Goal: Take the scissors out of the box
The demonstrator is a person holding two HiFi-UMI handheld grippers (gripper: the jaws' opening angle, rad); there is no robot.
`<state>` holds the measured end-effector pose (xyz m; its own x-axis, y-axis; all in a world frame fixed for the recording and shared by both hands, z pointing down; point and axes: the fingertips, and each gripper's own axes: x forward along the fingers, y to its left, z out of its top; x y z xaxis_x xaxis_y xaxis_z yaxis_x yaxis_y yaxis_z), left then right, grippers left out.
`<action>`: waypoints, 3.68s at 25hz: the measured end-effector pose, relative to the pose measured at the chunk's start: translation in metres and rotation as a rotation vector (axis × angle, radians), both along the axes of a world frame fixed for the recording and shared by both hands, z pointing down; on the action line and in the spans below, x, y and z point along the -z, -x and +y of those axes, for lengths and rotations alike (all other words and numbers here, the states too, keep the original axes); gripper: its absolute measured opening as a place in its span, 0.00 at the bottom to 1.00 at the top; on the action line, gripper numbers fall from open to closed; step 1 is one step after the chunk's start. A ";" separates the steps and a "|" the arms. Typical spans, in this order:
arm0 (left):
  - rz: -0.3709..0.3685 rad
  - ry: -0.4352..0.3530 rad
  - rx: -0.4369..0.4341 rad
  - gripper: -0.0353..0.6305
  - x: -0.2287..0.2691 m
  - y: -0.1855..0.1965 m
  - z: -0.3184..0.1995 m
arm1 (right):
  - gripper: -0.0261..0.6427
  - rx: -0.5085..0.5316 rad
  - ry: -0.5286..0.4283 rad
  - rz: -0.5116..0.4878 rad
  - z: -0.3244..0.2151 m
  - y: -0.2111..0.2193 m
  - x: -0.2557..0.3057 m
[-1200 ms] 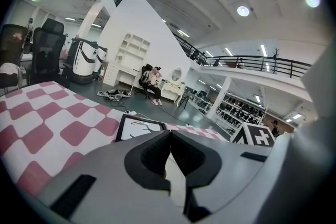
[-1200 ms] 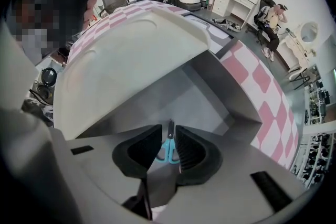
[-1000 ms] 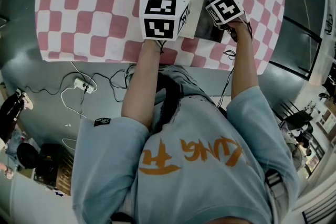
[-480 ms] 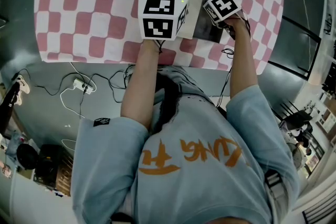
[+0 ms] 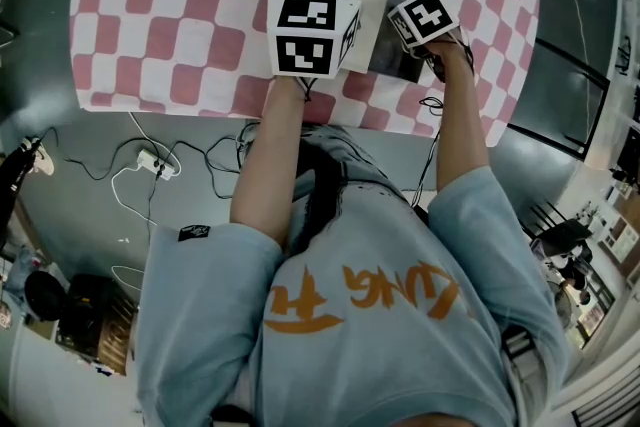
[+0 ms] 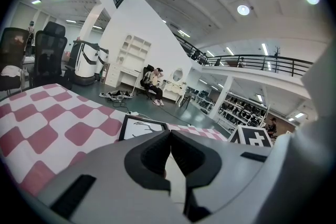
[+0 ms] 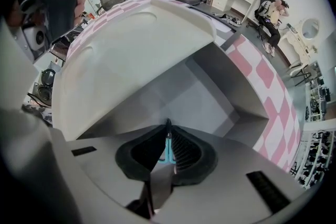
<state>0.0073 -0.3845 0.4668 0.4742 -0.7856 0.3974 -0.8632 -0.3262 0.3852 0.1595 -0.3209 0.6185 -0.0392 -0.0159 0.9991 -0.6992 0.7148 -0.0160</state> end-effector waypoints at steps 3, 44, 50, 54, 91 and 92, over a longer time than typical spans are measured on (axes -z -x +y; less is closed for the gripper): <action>-0.009 -0.002 0.004 0.08 0.001 0.001 0.004 | 0.09 -0.027 -0.022 -0.041 0.004 0.003 0.004; -0.072 -0.207 -0.038 0.08 0.088 -0.071 0.107 | 0.09 -0.367 -0.682 -0.531 0.046 -0.020 0.182; -0.131 -0.259 -0.037 0.08 0.106 -0.082 0.133 | 0.09 -0.373 -0.788 -0.635 0.064 -0.028 0.225; -0.179 -0.320 -0.040 0.08 0.122 -0.090 0.148 | 0.09 -0.391 -0.844 -0.668 0.075 -0.038 0.247; -0.236 -0.532 -0.106 0.08 0.181 -0.141 0.176 | 0.09 -0.498 -1.213 -0.646 0.113 -0.135 0.319; -0.235 -0.532 -0.107 0.08 0.181 -0.141 0.176 | 0.09 -0.500 -1.217 -0.645 0.114 -0.135 0.319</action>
<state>0.1482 -0.2084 0.2861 0.5091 -0.8582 0.0660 -0.8571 -0.5125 -0.0525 0.2950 -0.2074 0.2996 -0.2015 -0.9643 0.1717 -0.9786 0.2058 0.0077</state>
